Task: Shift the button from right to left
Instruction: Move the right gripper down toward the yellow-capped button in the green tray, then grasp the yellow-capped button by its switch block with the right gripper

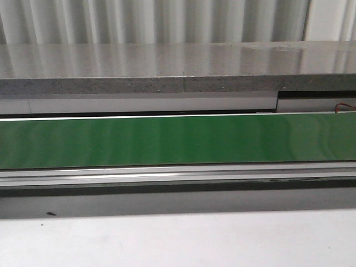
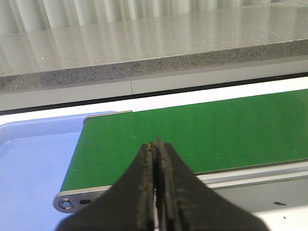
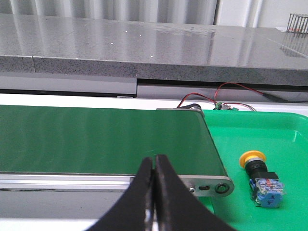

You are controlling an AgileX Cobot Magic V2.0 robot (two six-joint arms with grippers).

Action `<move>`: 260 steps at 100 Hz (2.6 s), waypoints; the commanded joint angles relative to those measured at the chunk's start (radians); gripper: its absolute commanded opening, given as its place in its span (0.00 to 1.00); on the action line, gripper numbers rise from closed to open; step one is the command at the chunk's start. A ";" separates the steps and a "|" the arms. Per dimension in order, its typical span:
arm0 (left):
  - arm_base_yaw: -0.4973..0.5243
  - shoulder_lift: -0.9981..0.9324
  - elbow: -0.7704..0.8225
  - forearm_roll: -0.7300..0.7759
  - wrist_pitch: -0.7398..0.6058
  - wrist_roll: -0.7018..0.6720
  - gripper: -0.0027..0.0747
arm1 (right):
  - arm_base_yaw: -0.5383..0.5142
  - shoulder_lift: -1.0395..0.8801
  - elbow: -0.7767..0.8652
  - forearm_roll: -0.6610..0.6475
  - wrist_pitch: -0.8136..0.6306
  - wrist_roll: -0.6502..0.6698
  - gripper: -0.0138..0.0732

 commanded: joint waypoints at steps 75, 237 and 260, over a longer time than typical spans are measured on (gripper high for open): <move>-0.007 -0.032 0.038 -0.009 -0.076 -0.004 0.01 | -0.002 -0.019 -0.021 -0.008 -0.073 -0.002 0.08; -0.007 -0.032 0.038 -0.009 -0.076 -0.004 0.01 | -0.011 1.063 -0.894 0.022 0.789 -0.002 0.80; -0.007 -0.032 0.038 -0.009 -0.076 -0.004 0.01 | -0.159 1.207 -0.980 0.022 0.767 -0.002 0.80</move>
